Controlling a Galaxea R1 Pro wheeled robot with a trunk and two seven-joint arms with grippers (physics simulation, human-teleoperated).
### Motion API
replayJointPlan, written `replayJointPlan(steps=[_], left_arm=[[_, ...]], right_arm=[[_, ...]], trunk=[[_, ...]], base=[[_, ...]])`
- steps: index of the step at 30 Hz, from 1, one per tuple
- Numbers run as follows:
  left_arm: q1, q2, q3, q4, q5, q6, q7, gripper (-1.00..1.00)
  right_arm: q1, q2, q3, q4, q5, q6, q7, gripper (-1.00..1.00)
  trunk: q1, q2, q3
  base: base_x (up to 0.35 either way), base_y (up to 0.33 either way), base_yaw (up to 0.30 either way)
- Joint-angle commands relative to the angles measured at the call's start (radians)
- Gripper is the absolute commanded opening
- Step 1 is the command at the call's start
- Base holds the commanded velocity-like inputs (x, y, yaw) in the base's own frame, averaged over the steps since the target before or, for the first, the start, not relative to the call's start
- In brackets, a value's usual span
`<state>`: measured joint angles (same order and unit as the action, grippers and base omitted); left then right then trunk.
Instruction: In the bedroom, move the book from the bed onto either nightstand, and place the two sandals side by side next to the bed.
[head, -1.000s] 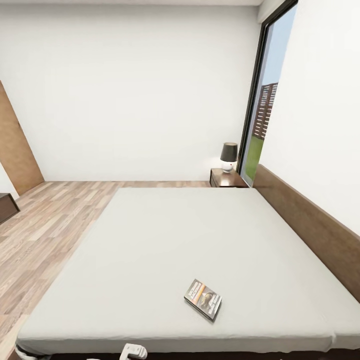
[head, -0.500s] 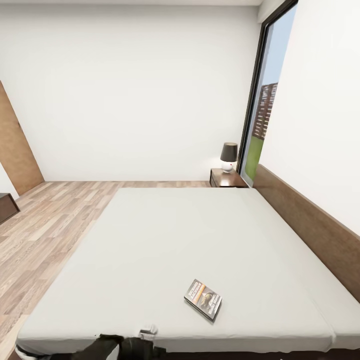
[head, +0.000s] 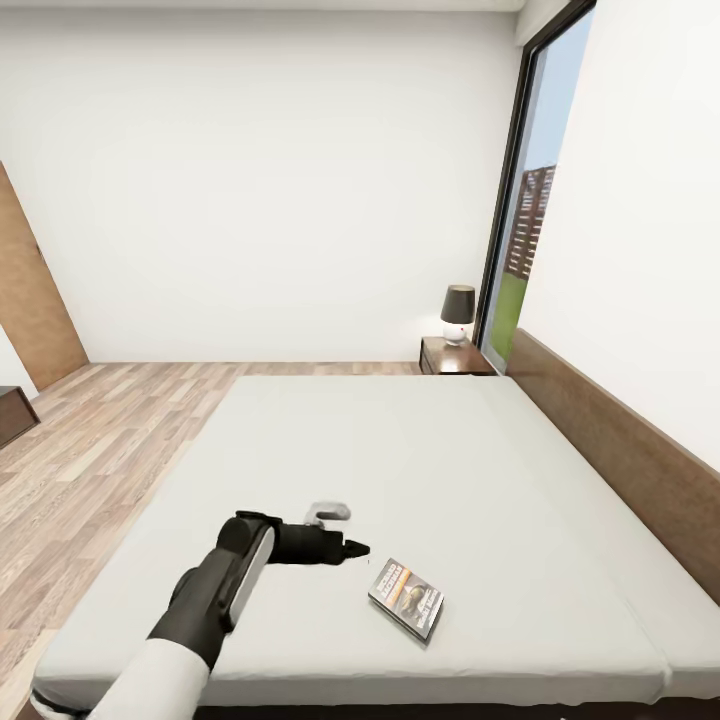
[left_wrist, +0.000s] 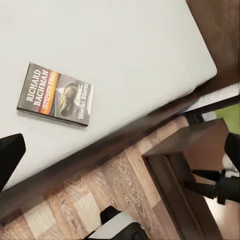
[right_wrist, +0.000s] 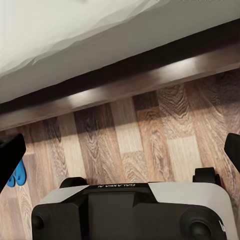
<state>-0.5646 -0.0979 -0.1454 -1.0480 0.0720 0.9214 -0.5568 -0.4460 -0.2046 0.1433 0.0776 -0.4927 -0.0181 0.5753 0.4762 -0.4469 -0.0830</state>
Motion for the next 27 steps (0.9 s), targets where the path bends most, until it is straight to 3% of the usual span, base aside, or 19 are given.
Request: replayJointPlan(steps=[1, 6, 10, 11, 12, 13, 16, 18, 19, 27], left_arm=[[-0.028, -0.003, 0.001, -0.017, 0.007, 0.024, 0.004, 1.0], [-0.135, -0.026, 0.01, -0.02, 0.009, 0.049, 0.018, 1.0], [-0.171, -0.037, 0.066, -0.016, 0.009, 0.051, 0.023, 1.0], [-0.179, -0.04, 0.145, -0.012, 0.009, 0.045, 0.044, 1.0], [-0.181, -0.04, 0.176, -0.01, 0.008, 0.041, 0.054, 1.0], [-0.183, -0.041, 0.237, 0.0, 0.008, 0.028, 0.078, 1.0], [-0.186, -0.041, 0.331, 0.074, 0.008, -0.043, 0.136, 1.0], [-0.186, -0.041, 0.353, 0.144, 0.007, -0.094, 0.17, 1.0], [-0.187, -0.041, 0.371, 0.264, 0.006, -0.172, 0.243, 1.0], [-0.187, -0.043, 0.374, 0.3, 0.006, -0.194, 0.267, 1.0]], right_arm=[[-0.002, 0.0, 0.009, 0.004, -0.01, -0.002, 0.006, 1.0], [-0.002, 0.0, 0.009, 0.004, -0.01, -0.002, 0.007, 1.0], [-0.002, 0.0, 0.008, 0.004, -0.01, -0.002, 0.008, 1.0], [-0.002, 0.0, 0.008, 0.004, -0.01, -0.002, 0.008, 1.0], [-0.002, 0.0, 0.008, 0.004, -0.01, -0.002, 0.008, 1.0], [-0.002, -0.001, 0.008, 0.004, -0.011, -0.002, 0.008, 1.0], [-0.002, -0.001, 0.008, 0.004, -0.012, -0.002, 0.008, 1.0], [-0.002, -0.001, 0.008, 0.004, -0.012, -0.002, 0.008, 1.0], [-0.002, -0.001, 0.008, 0.004, -0.013, -0.002, 0.008, 1.0], [-0.002, -0.001, 0.008, 0.004, -0.012, -0.002, 0.008, 1.0]], trunk=[[0.001, -0.002, -0.002], [0.001, -0.002, -0.002], [0.001, -0.002, -0.002], [0.001, -0.002, -0.002], [0.001, -0.002, -0.002], [0.001, -0.002, -0.002], [0.001, -0.002, -0.003], [0.001, -0.002, -0.004], [0.001, -0.002, -0.005], [0.001, -0.002, -0.017]], base=[[0.0, 0.0, 0.0], [0.0, 0.0, 0.0], [0.0, 0.0, 0.0], [0.0, 0.0, 0.0], [0.0, 0.0, 0.0], [0.0, 0.0, 0.0], [0.0, 0.0, 0.0], [0.0, 0.0, 0.0], [0.0, 0.0, 0.0], [0.0, 0.0, 0.0]])
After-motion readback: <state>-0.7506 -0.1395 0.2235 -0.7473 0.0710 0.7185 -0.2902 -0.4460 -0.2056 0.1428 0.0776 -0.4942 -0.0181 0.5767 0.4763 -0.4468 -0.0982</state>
